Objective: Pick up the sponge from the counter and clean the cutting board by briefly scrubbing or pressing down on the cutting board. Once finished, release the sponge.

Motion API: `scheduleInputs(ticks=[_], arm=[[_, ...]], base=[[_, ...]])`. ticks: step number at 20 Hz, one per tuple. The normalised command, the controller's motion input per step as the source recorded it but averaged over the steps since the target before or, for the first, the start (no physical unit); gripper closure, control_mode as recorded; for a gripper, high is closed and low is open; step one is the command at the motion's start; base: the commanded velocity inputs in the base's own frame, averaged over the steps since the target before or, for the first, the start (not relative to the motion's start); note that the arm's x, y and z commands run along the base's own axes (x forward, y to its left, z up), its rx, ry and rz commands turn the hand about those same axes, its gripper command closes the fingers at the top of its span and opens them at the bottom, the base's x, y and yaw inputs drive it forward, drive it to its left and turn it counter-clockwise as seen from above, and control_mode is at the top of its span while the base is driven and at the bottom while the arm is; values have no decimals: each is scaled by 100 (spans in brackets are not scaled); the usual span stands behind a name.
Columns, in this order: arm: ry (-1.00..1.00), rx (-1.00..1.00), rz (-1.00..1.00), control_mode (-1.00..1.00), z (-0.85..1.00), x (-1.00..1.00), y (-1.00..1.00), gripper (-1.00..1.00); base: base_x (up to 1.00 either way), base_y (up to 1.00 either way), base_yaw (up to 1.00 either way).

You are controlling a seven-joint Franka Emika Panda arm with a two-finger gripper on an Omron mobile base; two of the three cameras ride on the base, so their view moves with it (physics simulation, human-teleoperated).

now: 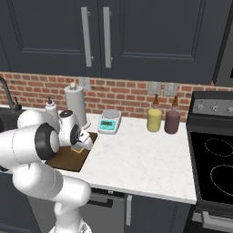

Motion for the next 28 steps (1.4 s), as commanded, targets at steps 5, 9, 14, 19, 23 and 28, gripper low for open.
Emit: scheduleInputs(ticks=[5,9,14,19,23,28], arm=[[-3,-2,-1,-100,-10,-3,6,100],[0,-1,0,-100,-6,-51,12,100],[0,0,0,-100,0,-69,0,100],[3,0,0,-100,0,-32,0,100],[7,0,0,-100,0,-9,10,100],[6,0,0,-100,0,21,23,100]], base=[[0,0,0],[0,0,0],[0,0,0],[0,0,0],[0,0,0],[0,0,0]])
